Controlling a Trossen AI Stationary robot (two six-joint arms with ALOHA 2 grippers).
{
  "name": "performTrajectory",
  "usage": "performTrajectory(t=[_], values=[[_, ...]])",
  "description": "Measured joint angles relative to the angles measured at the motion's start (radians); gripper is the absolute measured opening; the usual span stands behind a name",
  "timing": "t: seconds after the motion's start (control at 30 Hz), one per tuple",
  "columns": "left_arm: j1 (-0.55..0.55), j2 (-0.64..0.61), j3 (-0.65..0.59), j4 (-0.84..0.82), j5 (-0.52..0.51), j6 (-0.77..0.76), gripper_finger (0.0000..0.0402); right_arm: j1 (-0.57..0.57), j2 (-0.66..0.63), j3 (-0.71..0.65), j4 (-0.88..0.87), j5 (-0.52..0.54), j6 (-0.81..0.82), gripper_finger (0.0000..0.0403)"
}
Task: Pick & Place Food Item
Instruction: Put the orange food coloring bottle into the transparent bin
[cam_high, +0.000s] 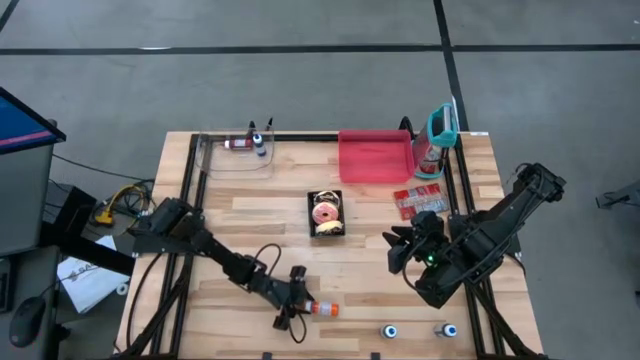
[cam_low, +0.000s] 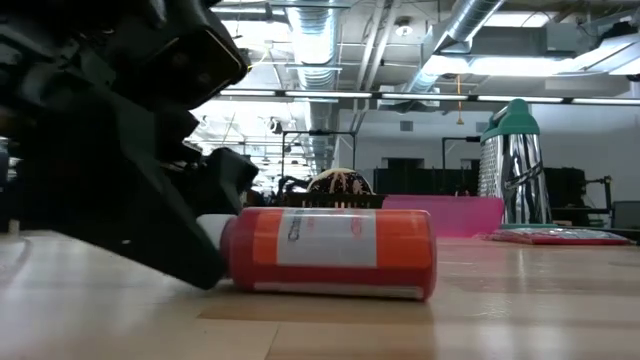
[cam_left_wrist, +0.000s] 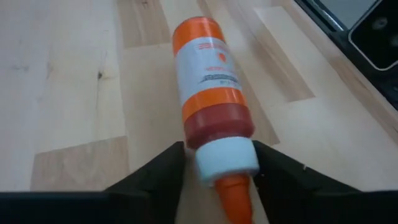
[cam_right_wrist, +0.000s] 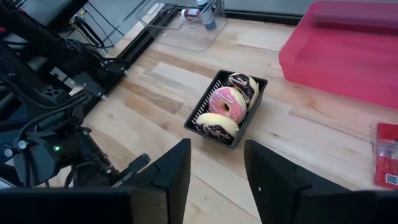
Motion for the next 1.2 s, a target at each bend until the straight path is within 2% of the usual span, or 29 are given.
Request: performTrajectory(t=[0.13, 0.27, 0.43, 0.53, 0.67, 0.8, 0.87, 0.93, 1.07, 1.2], values=[[0.018, -0.013, 0.0, -0.017, 0.028, -0.008, 0.0108, 0.006, 0.0, 0.0, 0.0, 0.0, 0.0, 0.0143], [0.046, -0.1, -0.001, -0.13, 0.035, -0.013, 0.0107, 0.013, 0.0, 0.0, 0.0, 0.005, -0.001, 0.0143], [0.113, -0.34, -0.001, -0.421, -0.032, -0.039, 0.0107, 0.012, 0.0, 0.0, -0.002, 0.041, -0.011, 0.0143], [0.161, -0.527, 0.0, -0.696, -0.119, -0.121, 0.0107, 0.012, 0.0, 0.0, -0.004, 0.063, -0.011, 0.0143], [0.218, -0.77, 0.004, -1.146, -0.21, -0.278, 0.0107, 0.012, 0.0, 0.0, -0.004, 0.092, -0.011, 0.0143], [0.299, -0.925, 0.108, -1.614, -0.257, -0.334, 0.0107, 0.005, 0.0, 0.0, -0.016, 0.137, -0.011, 0.0143], [0.375, -0.946, 0.188, -1.792, -0.298, -0.264, 0.0107, -0.003, 0.0, 0.0, -0.024, 0.148, -0.011, 0.0143], [0.483, -0.937, 0.269, -1.876, -0.322, -0.134, 0.0107, -0.013, 0.0, 0.0, -0.035, 0.155, -0.011, 0.0143], [0.742, -0.85, 0.405, -1.889, -0.287, 0.163, 0.0107, -0.032, -0.001, -0.009, -0.041, 0.172, -0.011, 0.0143], [1.01, -0.693, 0.511, -1.934, -0.265, 0.387, 0.0107, -0.043, -0.001, -0.009, -0.042, 0.173, -0.011, 0.0143]])
